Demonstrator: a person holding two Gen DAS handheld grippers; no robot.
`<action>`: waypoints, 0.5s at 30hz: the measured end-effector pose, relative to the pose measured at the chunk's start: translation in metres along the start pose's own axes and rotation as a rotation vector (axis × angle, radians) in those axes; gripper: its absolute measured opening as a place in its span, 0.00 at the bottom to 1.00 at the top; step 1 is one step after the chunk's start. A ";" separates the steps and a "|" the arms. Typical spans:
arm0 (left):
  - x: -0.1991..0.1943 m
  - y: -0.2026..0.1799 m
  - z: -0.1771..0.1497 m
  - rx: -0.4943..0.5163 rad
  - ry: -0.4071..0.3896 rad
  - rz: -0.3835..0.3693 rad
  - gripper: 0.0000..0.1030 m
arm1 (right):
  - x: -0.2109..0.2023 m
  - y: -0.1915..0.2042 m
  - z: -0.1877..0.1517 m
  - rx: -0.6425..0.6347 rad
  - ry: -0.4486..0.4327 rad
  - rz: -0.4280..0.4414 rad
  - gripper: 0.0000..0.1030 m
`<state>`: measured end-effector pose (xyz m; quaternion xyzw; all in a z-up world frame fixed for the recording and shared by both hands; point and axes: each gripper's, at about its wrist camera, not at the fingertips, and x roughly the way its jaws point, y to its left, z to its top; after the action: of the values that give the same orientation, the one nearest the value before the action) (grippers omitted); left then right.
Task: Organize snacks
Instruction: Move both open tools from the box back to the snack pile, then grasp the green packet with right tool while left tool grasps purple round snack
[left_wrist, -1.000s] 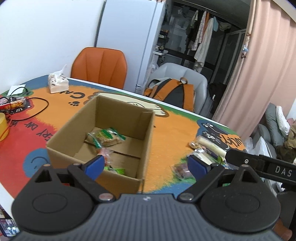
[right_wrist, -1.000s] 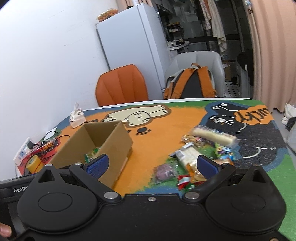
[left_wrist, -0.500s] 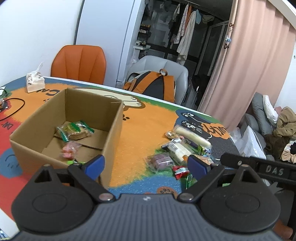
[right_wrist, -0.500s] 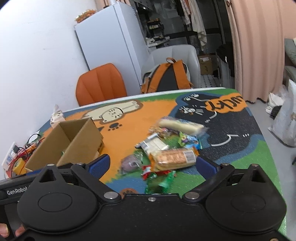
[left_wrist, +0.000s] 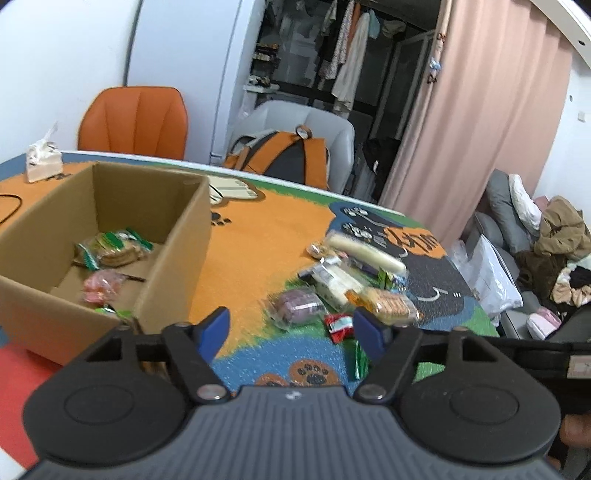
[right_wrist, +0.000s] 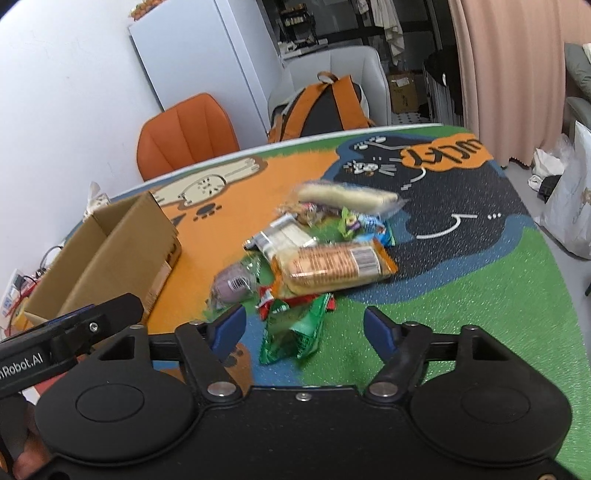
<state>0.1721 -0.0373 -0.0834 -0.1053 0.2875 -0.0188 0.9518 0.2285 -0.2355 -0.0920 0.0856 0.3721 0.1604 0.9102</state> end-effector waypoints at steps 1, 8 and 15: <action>0.003 0.000 -0.001 -0.002 0.009 -0.005 0.64 | 0.004 -0.001 -0.001 0.003 0.010 0.000 0.62; 0.018 0.005 -0.008 -0.019 0.027 -0.011 0.62 | 0.023 -0.003 -0.007 0.024 0.048 -0.004 0.57; 0.028 0.010 -0.012 -0.025 0.043 -0.003 0.62 | 0.035 -0.001 -0.011 0.022 0.064 0.006 0.37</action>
<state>0.1888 -0.0329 -0.1099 -0.1173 0.3079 -0.0189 0.9440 0.2443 -0.2238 -0.1224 0.0913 0.4026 0.1616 0.8963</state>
